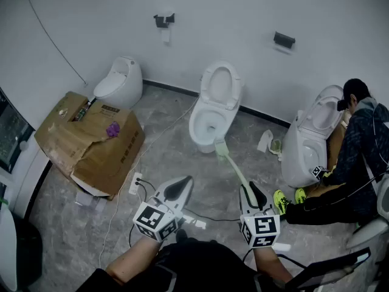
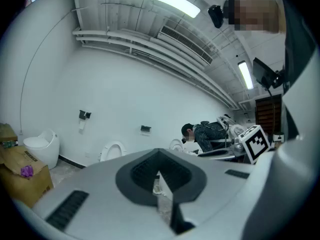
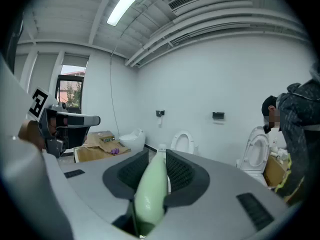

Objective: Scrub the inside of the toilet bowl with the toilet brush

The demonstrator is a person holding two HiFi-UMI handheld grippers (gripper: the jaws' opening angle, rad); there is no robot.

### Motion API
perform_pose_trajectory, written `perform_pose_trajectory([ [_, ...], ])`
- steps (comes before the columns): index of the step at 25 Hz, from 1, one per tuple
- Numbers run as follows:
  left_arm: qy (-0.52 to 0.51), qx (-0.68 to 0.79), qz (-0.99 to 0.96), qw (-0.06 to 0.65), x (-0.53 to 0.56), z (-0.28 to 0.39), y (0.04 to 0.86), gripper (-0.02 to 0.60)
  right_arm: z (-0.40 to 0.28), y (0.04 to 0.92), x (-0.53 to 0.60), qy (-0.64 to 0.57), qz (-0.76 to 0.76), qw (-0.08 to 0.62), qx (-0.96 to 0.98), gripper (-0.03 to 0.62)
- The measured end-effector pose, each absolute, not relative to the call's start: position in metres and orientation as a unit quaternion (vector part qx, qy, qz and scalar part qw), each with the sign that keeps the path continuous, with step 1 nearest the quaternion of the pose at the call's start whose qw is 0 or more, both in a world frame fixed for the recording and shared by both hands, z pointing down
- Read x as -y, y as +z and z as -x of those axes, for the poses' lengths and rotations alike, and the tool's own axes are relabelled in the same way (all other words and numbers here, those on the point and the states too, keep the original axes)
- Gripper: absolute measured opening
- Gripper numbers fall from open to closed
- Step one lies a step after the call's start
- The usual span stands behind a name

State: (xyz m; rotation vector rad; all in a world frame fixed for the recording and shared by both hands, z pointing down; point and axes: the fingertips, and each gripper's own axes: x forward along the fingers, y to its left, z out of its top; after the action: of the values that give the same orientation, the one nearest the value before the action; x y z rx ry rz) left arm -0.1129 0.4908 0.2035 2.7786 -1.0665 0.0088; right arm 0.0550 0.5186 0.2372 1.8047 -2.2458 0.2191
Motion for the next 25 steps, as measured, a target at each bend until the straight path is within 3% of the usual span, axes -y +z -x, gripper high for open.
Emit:
perform_pose_trajectory([
  [25, 0.003, 0.365, -0.927, 0.085, -0.473, 0.151, 0.206, 0.009, -0.027, 0.234, -0.496, 0.08, -0.629, 0.114, 0.765, 0.115],
])
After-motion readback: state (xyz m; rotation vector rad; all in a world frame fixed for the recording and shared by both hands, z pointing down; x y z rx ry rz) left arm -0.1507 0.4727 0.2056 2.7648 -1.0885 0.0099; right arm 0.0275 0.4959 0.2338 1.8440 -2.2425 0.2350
